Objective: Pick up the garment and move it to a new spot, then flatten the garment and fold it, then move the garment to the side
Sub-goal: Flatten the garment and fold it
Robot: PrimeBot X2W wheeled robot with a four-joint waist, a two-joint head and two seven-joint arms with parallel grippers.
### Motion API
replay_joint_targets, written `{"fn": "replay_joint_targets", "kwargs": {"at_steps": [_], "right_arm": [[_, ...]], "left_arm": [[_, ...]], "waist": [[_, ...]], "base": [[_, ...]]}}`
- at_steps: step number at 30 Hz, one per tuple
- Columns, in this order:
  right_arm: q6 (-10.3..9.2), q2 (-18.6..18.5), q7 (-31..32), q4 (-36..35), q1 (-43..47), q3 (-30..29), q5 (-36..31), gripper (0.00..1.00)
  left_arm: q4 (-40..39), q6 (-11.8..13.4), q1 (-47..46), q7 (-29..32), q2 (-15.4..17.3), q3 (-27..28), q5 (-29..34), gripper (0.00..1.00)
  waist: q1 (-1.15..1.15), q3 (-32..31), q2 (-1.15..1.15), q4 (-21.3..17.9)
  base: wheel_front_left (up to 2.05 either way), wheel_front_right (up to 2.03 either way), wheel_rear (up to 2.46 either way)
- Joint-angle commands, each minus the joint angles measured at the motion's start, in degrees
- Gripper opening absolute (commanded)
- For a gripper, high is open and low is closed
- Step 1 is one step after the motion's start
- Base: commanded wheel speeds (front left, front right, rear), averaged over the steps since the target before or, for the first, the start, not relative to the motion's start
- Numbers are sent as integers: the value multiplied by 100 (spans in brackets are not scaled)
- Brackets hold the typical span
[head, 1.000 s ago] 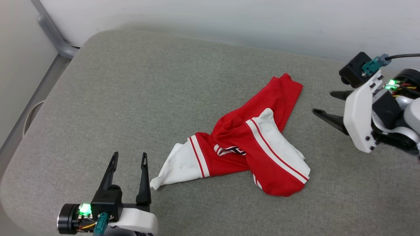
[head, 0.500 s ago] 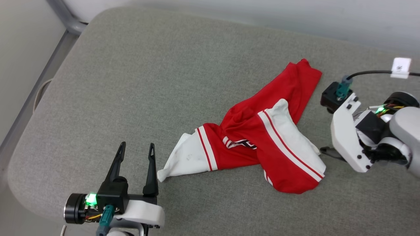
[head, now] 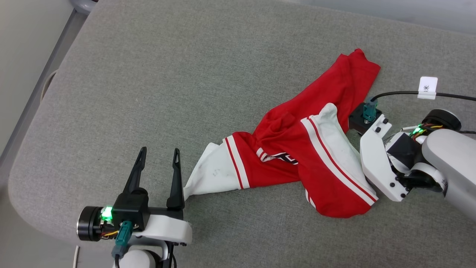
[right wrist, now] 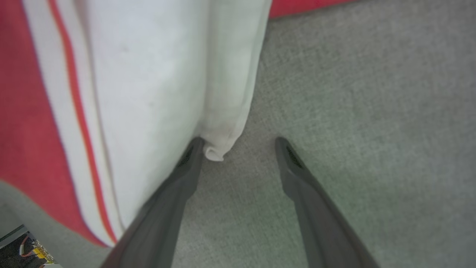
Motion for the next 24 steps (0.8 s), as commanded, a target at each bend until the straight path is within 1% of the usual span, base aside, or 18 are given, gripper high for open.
{"fn": "replay_joint_targets", "kwargs": {"at_steps": [1,3,4,5,7,10,15,19,24], "right_arm": [[21,180,151,78,663,345,-33,100],[28,190,192,41,739,364,-102,100],[37,186,193,3,752,369,-167,44],[40,185,130,-28,751,371,-219,0],[39,192,28,-27,710,369,-282,0],[14,175,-295,26,500,308,-316,0],[8,129,-990,-58,171,231,-297,0],[7,-135,-1584,-259,63,185,-252,0],[7,-585,-2121,-555,328,-41,-20,0]], "left_arm": [[17,19,-103,-14,-8,-10,-11,100],[25,25,-127,-14,-11,-20,-15,100],[32,25,-127,-14,-12,-21,-17,100],[38,25,-138,-14,-11,-20,-19,100],[46,27,-161,-14,-13,-17,-19,100],[84,31,-147,-14,-14,-1,-10,100],[141,6,-25,-14,-14,59,36,100],[148,-15,102,-14,31,140,69,100],[118,-5,296,-14,82,218,112,100]], "waist": [[0,18,0,-8],[0,38,0,-15],[0,46,0,-18],[0,51,0,-24],[0,47,0,-46],[0,-19,0,-89],[0,-285,0,-193],[0,-551,0,-300],[0,-816,0,-473]], "base": [[0,0,0],[0,0,0],[0,0,0],[0,0,0],[0,0,0],[0,0,0],[0,0,0],[0,0,0],[0,0,0]]}}
